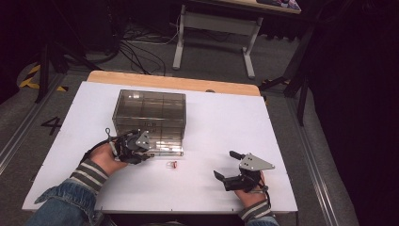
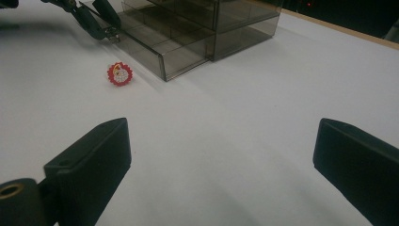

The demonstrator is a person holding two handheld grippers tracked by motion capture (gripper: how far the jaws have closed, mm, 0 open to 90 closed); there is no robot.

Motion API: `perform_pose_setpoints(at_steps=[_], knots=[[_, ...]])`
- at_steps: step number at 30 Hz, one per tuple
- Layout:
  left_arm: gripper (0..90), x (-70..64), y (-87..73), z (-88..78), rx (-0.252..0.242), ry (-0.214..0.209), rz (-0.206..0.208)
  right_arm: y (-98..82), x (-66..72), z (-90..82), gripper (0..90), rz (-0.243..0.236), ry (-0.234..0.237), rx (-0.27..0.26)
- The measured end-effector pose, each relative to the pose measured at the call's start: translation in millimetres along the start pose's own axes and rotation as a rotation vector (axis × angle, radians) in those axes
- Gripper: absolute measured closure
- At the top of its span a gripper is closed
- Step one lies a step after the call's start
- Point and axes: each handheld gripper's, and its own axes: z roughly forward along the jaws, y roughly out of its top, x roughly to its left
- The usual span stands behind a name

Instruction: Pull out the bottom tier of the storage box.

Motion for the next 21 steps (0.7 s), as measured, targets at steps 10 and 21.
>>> perform_pose_setpoints(at_steps=[10, 21], knots=[[69.1, -4.2, -0.4, -1.7, 0.011, -0.007, 0.012, 0.0, -0.2, 0.0, 5.1, -0.003, 0.001, -0.002], [69.2, -8.8, -4.0, -4.4, 0.008, -0.021, 0.012, 0.0, 0.0, 0.0, 5.1, -0.006, 0.002, -0.001]])
